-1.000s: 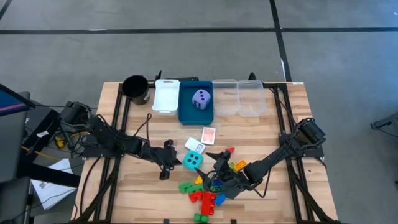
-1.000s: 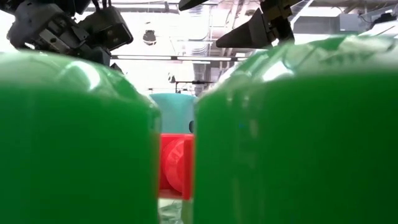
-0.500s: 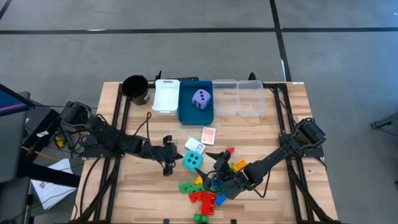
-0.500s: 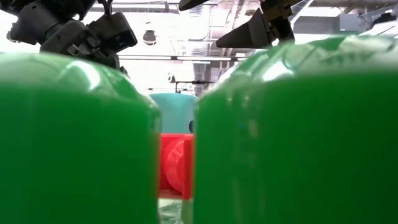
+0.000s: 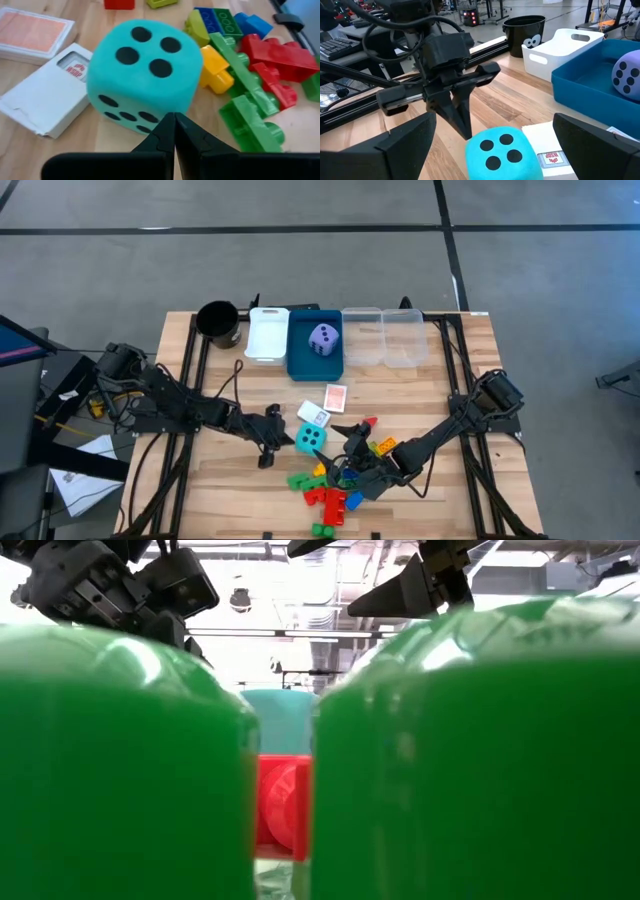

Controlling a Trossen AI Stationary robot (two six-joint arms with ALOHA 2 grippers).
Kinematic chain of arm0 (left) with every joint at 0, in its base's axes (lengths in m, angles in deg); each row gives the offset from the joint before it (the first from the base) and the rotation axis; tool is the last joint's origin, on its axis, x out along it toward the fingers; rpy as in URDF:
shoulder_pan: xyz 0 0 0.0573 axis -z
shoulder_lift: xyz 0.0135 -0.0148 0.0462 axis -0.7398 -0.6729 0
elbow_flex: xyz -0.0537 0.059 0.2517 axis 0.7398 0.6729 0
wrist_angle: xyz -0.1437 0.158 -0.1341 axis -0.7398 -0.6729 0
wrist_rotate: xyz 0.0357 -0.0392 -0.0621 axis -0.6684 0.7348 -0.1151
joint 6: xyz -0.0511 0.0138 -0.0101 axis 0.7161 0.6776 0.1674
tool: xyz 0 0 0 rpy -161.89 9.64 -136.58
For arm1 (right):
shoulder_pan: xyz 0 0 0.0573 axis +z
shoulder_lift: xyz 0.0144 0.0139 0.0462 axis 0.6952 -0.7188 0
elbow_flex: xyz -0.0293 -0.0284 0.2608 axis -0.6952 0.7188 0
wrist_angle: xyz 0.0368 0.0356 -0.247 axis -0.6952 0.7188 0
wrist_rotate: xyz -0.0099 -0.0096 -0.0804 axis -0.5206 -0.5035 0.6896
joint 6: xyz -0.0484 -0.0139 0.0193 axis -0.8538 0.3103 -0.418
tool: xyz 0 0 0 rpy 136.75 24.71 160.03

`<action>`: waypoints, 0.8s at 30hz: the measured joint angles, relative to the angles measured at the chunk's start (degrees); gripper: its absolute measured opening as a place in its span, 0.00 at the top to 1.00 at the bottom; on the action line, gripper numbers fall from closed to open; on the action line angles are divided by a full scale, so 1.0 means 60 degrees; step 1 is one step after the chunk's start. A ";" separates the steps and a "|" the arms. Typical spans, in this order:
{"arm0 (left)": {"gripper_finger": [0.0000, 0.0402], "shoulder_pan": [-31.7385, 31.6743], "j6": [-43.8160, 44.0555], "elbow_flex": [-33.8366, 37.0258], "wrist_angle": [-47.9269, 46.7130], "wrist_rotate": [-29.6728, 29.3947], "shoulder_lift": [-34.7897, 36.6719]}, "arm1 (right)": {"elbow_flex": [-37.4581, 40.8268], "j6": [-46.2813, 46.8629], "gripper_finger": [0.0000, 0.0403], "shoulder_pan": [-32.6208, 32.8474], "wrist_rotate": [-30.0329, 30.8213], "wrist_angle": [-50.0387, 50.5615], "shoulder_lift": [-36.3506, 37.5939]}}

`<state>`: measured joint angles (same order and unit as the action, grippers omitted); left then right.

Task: Pick & Place Toys
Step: Put the blue dice into the blue bin

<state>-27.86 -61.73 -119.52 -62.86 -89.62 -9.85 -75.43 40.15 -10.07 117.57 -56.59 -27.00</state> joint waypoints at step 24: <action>1.00 -0.0166 -0.0014 -0.0004 0.0889 -0.0222 -0.0924 | 0.0004 -0.0002 0.02 -0.0004 0.0000 0.0066 0.0000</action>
<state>-28.86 -61.82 -119.54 -57.53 -90.96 -15.39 -75.41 40.14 -10.09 117.57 -56.20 -27.00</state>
